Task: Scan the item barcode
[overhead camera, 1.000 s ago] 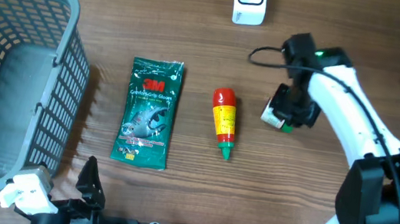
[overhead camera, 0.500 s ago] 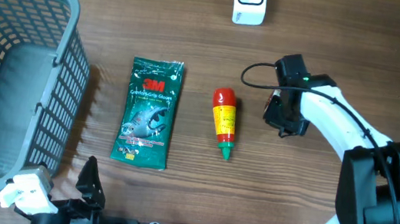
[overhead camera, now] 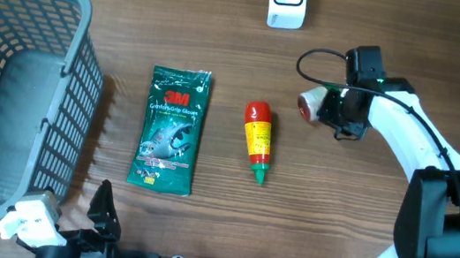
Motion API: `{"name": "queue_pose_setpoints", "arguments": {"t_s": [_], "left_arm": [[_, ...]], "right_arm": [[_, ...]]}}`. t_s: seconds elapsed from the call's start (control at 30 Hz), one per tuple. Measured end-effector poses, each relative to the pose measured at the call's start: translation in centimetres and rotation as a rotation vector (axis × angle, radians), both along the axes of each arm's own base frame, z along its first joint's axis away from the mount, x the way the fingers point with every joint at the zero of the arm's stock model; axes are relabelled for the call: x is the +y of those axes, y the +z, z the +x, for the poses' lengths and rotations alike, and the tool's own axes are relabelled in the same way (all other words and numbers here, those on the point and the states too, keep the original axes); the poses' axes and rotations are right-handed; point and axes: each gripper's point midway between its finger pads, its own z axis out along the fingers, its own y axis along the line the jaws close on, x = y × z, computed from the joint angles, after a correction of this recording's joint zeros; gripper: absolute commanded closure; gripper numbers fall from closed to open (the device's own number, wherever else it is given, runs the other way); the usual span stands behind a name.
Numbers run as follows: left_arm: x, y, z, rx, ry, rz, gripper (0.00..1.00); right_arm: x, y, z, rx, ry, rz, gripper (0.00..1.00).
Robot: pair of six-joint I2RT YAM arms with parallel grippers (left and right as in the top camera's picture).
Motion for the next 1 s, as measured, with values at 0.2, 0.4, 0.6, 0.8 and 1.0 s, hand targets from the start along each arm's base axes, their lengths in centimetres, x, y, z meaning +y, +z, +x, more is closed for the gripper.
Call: {"name": "queue_pose_setpoints", "arguments": {"t_s": [0.2,0.4,0.6,0.8,1.0], "left_arm": [[0.0,0.0,0.0,0.000,0.000,0.000,0.00],[0.0,0.0,0.0,0.000,0.000,0.000,0.00],[0.0,0.0,0.0,0.000,0.000,0.000,0.00],[0.0,0.0,0.0,0.000,0.000,0.000,0.00],[0.0,0.0,0.0,0.000,0.000,0.000,0.00]], "right_arm": [[1.4,0.4,0.7,-0.023,-0.003,0.079,0.42],[1.9,1.0,2.4,-0.077,-0.096,0.132,0.30],[1.9,1.5,3.6,-0.123,-0.134,0.143,0.15],[1.8,2.0,4.9,-0.194,-0.088,0.125,0.08],[1.8,2.1,5.2,-0.208,-0.077,0.120,0.07]]}}
